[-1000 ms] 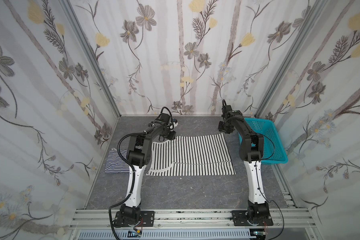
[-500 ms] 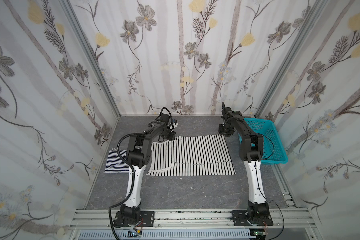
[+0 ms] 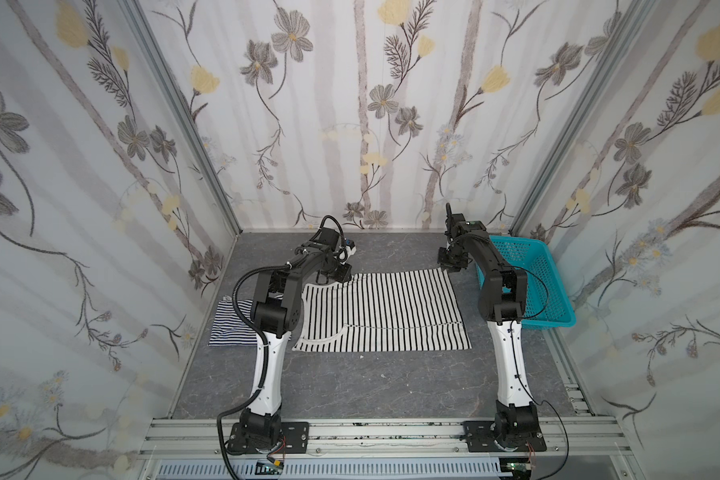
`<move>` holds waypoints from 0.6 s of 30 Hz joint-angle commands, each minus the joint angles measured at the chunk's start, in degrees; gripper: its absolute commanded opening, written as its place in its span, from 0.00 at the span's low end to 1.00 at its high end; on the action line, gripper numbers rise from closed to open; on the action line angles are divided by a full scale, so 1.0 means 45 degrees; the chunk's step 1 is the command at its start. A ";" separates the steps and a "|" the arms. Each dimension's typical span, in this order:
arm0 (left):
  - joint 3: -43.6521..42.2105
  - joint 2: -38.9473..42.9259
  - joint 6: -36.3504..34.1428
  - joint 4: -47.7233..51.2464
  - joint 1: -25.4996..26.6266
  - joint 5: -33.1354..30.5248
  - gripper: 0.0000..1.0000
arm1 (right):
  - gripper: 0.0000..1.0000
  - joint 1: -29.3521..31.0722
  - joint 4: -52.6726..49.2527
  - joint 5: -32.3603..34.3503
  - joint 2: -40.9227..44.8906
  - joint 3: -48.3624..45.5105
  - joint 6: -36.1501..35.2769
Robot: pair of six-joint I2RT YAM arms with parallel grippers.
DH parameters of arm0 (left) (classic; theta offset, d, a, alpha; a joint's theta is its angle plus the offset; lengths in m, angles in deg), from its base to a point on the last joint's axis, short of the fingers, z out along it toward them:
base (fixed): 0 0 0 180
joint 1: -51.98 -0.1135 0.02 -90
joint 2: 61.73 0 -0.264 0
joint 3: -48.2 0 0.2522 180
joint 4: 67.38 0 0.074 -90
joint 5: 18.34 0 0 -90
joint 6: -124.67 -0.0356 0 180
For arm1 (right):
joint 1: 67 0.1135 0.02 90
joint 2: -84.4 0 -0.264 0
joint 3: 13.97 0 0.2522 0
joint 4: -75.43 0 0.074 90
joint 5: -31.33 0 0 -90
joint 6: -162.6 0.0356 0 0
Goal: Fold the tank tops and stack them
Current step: 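Pinch the far corners of the striped top with both grippers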
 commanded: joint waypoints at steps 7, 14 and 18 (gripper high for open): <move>-0.0050 0.0245 0.0086 0.0134 -0.0052 0.0116 0.25 | 0.26 0.0025 0.0349 -0.0153 -0.0026 0.0121 -0.0193; -0.0107 0.0229 0.0067 0.0137 -0.0079 0.0145 0.25 | 0.05 -0.0004 0.0306 -0.0163 -0.0045 0.0160 -0.0254; -0.0085 0.0261 0.0009 0.0120 -0.0074 0.0147 0.11 | 0.00 -0.0004 0.0276 -0.0199 -0.0010 0.0121 -0.0313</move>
